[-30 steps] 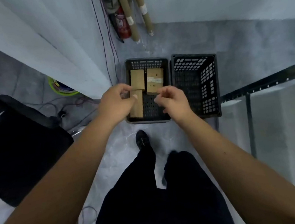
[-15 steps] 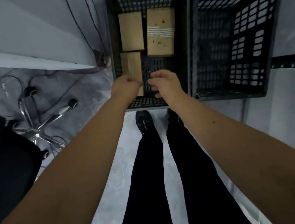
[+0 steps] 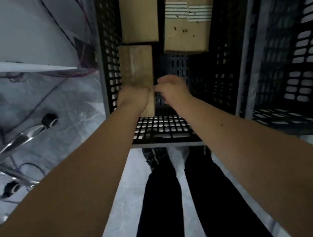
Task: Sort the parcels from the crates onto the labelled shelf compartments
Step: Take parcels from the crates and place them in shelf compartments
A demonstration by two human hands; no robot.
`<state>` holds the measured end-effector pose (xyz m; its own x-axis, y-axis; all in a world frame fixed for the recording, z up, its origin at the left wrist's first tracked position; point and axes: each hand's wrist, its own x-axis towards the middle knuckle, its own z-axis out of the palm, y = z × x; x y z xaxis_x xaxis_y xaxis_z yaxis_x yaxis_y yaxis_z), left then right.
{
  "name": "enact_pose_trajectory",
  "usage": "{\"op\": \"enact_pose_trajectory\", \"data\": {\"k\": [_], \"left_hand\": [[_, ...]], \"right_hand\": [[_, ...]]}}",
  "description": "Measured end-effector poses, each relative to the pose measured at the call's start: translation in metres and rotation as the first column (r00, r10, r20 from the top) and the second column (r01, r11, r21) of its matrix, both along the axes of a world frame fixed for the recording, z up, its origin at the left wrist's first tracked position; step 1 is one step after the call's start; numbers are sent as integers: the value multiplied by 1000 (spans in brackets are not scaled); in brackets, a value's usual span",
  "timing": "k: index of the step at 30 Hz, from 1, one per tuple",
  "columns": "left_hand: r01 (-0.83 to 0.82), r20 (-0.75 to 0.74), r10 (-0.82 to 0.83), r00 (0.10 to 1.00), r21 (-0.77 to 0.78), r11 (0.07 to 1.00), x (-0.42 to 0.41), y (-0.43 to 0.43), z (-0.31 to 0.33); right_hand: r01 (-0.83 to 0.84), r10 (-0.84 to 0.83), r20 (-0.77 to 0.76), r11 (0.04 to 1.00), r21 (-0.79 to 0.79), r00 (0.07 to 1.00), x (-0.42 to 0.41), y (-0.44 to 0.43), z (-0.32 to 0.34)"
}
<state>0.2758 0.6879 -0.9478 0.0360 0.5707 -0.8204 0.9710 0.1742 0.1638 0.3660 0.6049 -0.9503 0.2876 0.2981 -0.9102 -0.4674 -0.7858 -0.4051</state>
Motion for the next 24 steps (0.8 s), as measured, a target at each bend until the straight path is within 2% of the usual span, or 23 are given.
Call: {"op": "enact_pose_trajectory", "data": {"k": [3,7,10,14,20,24], "left_hand": [[-45,12,44,999,100,994,1,-10,-14],[-204,-6,206,978,110,973,6,-12,-8],[-252,-50,253,966,38,967,12,-9,2],[-263,-47,260,964,-87,961,10,-5,-3],[-380,27,384,923,-89,921,11,-9,16],[-437,85,440,894,-51,898,6,-9,37]], "right_hand": [[56,-57,-102,998,-10,993,-1,2,-7],[131,-135,-222,991,-31,966,2,4,-4],[136,-147,-212,989,-64,966,10,1,-2],[40,-54,-227,997,-66,972,19,-13,-3],[-13,-5,-195,996,-90,981,20,-14,1],[70,-91,-183,990,-119,979,29,-13,26]]}}
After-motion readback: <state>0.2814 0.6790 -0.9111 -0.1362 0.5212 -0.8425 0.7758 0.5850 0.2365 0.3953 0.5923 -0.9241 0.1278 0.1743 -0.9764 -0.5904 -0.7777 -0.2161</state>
